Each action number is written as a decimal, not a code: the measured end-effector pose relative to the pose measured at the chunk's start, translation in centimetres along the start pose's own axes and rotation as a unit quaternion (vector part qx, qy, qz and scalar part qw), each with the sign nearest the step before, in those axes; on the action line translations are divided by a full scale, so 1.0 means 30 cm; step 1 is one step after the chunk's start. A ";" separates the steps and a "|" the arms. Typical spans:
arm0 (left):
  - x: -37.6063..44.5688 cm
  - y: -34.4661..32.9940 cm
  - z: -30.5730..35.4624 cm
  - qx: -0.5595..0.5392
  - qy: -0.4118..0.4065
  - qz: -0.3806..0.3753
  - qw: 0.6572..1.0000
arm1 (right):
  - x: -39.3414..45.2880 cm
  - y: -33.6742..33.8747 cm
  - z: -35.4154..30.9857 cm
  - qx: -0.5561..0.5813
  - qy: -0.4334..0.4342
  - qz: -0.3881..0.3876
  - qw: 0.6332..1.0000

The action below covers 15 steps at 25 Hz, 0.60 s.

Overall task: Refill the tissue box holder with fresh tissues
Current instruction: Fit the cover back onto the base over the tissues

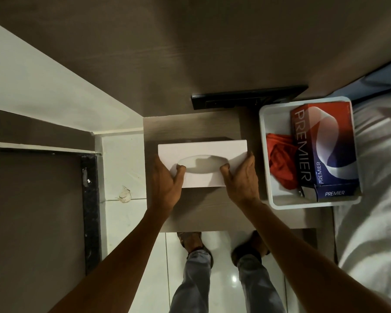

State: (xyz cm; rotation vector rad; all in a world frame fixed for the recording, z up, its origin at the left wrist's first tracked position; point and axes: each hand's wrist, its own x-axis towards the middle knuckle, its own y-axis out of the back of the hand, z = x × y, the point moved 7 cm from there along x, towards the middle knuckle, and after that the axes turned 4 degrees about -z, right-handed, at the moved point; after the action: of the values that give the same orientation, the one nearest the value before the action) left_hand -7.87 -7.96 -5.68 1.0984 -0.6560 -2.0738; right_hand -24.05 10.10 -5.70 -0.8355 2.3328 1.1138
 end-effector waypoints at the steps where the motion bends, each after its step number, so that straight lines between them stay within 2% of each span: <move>1: 0.000 0.001 -0.005 -0.013 0.000 0.000 1.000 | 0.004 0.001 0.003 0.011 0.003 -0.009 1.000; 7: -0.009 0.004 -0.036 -0.053 -0.009 0.006 0.999 | 0.012 0.020 0.008 0.034 0.003 -0.027 0.999; 10: -0.007 -0.021 -0.041 -0.062 0.000 -0.025 0.998 | -0.002 0.021 0.014 0.036 0.008 -0.020 0.999; 12: -0.009 -0.045 -0.047 -0.034 0.011 -0.045 0.998 | -0.006 0.014 0.022 0.020 0.013 -0.009 1.000; 15: -0.009 -0.051 -0.037 0.067 -0.007 0.002 0.998 | -0.013 0.012 0.014 -0.019 0.025 0.033 0.999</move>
State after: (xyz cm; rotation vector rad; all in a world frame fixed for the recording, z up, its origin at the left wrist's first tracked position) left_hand -7.35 -6.91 -7.18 1.1561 -0.8132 -2.0614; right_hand -23.95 10.75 -5.52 -0.8141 2.4042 1.1803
